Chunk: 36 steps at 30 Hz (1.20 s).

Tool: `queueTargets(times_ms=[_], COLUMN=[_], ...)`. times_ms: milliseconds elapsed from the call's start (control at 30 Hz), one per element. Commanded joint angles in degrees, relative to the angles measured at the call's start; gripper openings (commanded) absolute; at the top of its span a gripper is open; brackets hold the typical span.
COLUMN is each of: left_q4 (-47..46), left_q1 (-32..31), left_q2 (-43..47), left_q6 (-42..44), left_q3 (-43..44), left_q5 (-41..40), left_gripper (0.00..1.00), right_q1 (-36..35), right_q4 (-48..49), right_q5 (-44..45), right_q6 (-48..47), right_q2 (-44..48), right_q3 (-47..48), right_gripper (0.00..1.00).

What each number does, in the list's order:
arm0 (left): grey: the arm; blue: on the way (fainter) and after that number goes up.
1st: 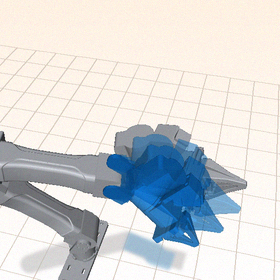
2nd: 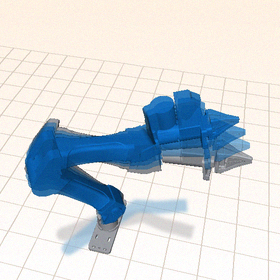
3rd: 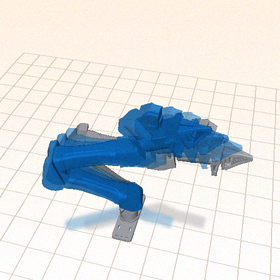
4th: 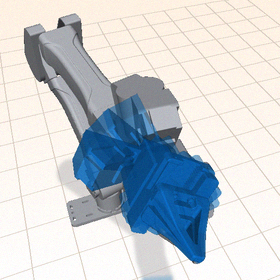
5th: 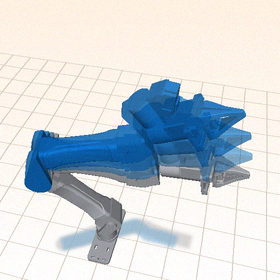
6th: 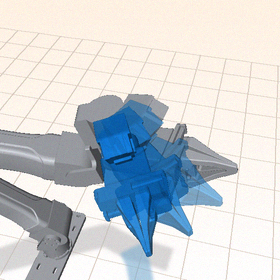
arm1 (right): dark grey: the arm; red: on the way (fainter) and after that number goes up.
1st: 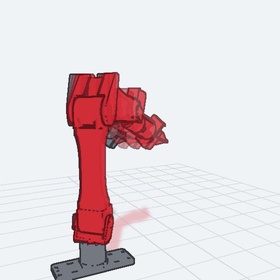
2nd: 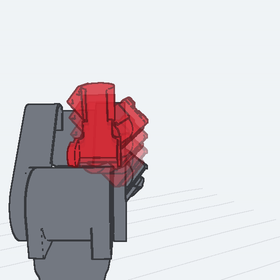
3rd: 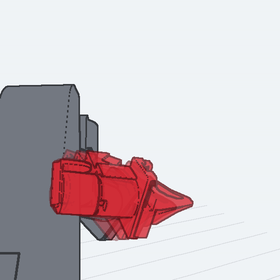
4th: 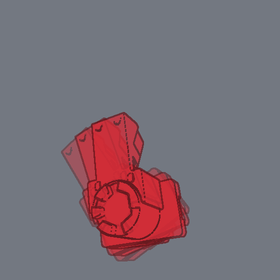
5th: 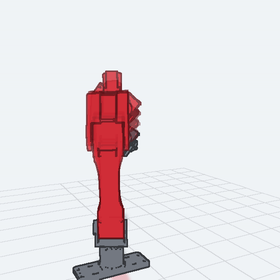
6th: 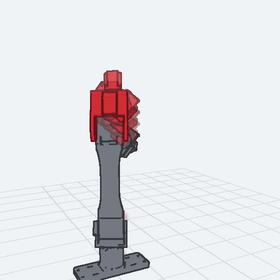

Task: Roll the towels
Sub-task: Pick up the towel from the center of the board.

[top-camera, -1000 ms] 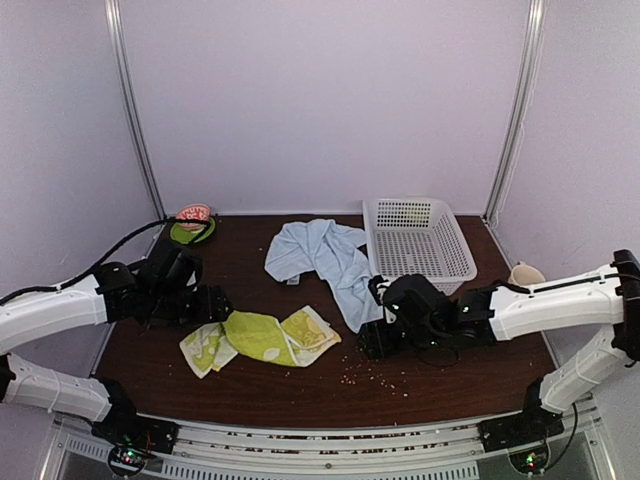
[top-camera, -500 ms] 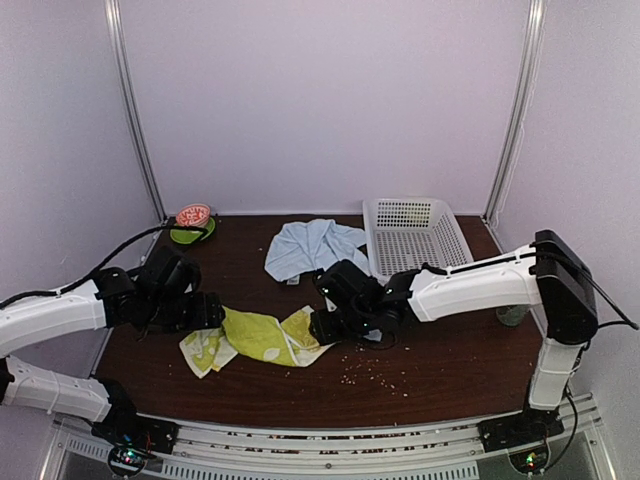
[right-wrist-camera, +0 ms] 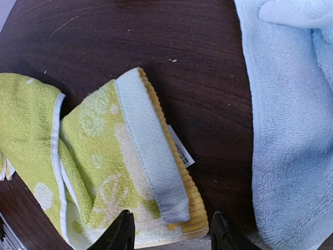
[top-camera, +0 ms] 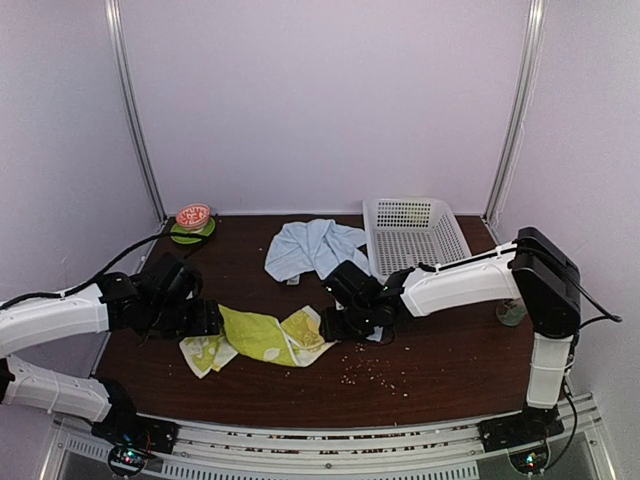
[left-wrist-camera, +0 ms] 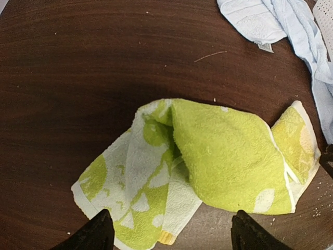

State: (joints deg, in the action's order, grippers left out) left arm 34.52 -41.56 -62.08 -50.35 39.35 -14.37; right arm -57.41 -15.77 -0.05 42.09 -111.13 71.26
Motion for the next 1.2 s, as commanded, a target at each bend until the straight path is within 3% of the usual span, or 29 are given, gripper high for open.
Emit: queueTargets(times_ms=[0,567,767,967,1167], left_q4=[-1.8,-2.13,-2.18,-2.34,-2.71], left_q1=[0.25,0.29,0.26,0.26,0.26], left_q2=[-0.74,-2.39,-2.56,-2.79,-3.19], left_q6=[1.28,1.39,1.31,1.18,1.29], left_q3=[-0.1,0.23,0.24,0.2,0.21], left_q5=[-0.72,-0.09,0.05,0.22,0.38], left_gripper=[0.79,0.79,0.79,0.79,0.79], right_q1=[1.33,2.39,2.39,1.71,1.39], right_q4=[3.18,4.76,4.5,1.0,0.46], right_q5=[-3.91,-6.68,-4.96,-1.78,-0.94], right_q6=[4.75,6.25,5.62,3.3,3.38], right_q2=[-0.91,-3.25,-1.11,-0.25,0.86], right_q3=[-1.4,-0.6,-1.43,0.61,1.0], right_gripper=[0.49,0.31,0.36,0.47,0.45])
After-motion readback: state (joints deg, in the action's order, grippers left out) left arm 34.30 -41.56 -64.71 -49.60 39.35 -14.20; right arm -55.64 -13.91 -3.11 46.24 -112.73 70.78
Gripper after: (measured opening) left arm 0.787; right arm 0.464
